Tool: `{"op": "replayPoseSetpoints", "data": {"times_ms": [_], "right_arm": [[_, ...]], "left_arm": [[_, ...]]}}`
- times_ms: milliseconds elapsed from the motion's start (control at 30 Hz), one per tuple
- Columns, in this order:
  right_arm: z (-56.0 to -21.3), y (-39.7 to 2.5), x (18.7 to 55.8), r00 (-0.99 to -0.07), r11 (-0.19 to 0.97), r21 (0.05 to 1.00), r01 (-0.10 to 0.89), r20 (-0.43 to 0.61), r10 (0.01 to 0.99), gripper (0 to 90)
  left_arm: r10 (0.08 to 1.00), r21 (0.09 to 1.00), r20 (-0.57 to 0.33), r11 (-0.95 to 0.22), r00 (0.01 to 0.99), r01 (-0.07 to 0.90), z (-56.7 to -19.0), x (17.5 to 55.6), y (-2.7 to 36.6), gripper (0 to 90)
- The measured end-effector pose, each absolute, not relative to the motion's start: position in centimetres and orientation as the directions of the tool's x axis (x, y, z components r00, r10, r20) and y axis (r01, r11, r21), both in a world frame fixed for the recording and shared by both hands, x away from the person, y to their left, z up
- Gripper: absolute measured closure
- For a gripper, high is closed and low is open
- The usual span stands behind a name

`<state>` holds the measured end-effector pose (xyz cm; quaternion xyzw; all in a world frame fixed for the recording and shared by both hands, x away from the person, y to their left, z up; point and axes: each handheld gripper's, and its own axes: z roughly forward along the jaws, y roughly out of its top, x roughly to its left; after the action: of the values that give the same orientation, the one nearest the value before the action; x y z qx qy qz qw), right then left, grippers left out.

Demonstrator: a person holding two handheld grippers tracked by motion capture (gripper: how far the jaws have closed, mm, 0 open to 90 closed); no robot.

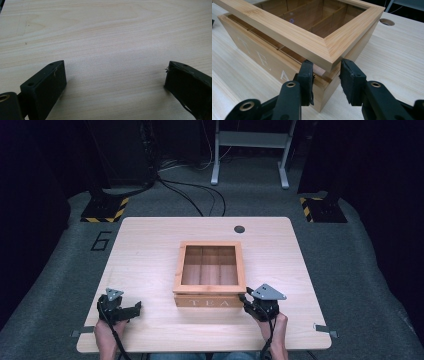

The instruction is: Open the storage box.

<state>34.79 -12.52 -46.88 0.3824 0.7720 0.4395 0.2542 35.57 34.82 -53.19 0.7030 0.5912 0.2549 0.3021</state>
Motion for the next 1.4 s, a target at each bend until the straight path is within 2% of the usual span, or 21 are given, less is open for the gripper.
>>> {"op": "replayPoseSetpoints", "data": {"times_ms": [400,833,1400], "right_arm": [[-46.2,-12.4,35.5,-0.56,0.295,0.903,0.313,-0.076,0.825,57.2],[-43.5,-12.3,37.7,-0.553,0.242,0.936,0.257,-0.063,0.831,50.8],[-41.2,-12.3,39.7,-0.535,0.173,0.947,0.272,-0.001,0.845,53.5]], "left_arm": [[0.985,0.726,0.001,-0.118,0.171,0.677,-53.2,35.6,34.8,3.4],[0.985,0.726,0.001,-0.118,0.171,0.677,-53.2,35.6,34.8,3.4],[0.985,0.726,0.001,-0.119,0.171,0.677,-53.2,35.6,34.8,3.4]]}}
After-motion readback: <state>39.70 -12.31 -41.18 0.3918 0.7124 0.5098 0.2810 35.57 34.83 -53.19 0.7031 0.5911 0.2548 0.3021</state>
